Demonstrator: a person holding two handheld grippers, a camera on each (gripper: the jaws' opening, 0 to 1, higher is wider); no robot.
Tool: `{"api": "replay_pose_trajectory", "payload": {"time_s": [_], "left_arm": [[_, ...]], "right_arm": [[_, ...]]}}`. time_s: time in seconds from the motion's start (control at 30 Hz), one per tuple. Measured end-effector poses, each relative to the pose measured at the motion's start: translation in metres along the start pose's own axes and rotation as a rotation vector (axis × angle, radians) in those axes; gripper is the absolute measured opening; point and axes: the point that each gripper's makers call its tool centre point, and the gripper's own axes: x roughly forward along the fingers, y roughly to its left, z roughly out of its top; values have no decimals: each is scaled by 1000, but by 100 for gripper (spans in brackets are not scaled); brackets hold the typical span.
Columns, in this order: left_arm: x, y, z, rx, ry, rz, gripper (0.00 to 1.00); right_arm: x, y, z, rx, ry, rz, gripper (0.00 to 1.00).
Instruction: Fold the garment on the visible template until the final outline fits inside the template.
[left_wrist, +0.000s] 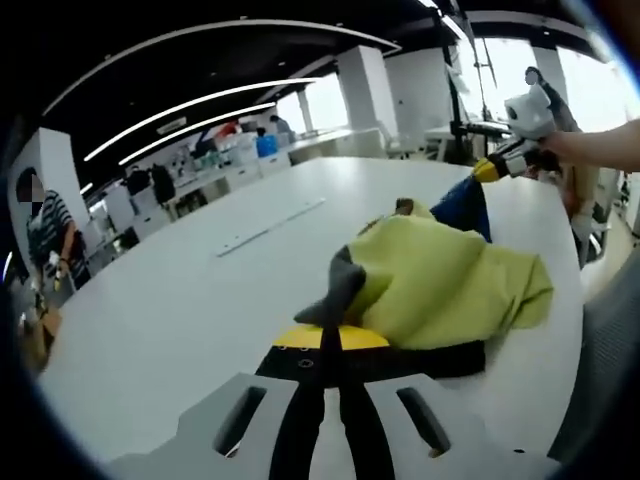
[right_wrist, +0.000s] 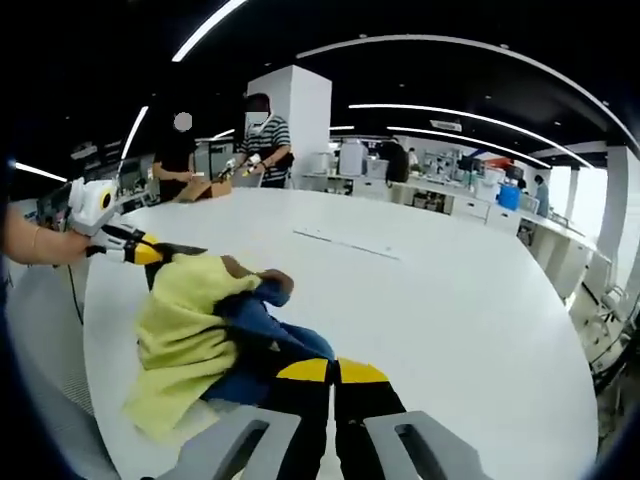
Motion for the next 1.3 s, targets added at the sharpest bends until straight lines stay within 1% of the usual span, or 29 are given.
{"api": "replay_pose_trajectory", "payload": {"time_s": [0.03,0.13,0.2,0.3,0.37,0.47,0.67,1.0,1.03,1.1,1.17,1.2,1.27,1.3], "left_arm": [[-1,-1,-5,-8,11,1,0],[-4,-6,-15,-24,30,-7,0],[-5,-13,-20,-21,44,-25,0],[-7,-24,-29,6,71,-59,0],[-8,-30,-36,27,92,-74,0],[-8,-36,-46,13,113,-89,0],[-8,-41,-52,-9,129,-100,0],[-8,-41,-57,-5,147,-103,0],[-8,-36,-56,19,141,-74,1],[-10,-36,-52,22,128,-76,2],[-13,-33,-50,29,124,-68,4],[-14,-32,-50,32,123,-68,5],[-18,-28,-48,28,125,-67,9],[-20,-26,-47,22,128,-65,11]], "right_arm": [[-1,-2,-1,5,1,-8,0],[-5,-10,-10,26,20,-38,0],[-6,-16,-17,45,33,-61,0],[-8,-26,-32,75,71,-104,0],[-10,-30,-40,124,78,-128,0],[-10,-36,-51,179,86,-144,0],[-9,-38,-68,183,130,-148,0],[-5,-38,-76,146,170,-134,0],[-5,-39,-75,148,170,-135,0],[-5,-37,-74,167,173,-124,0],[-7,-38,-70,157,166,-130,0],[-8,-38,-69,156,163,-128,4],[-9,-34,-64,166,163,-110,16],[-9,-33,-62,160,167,-103,20]]}}
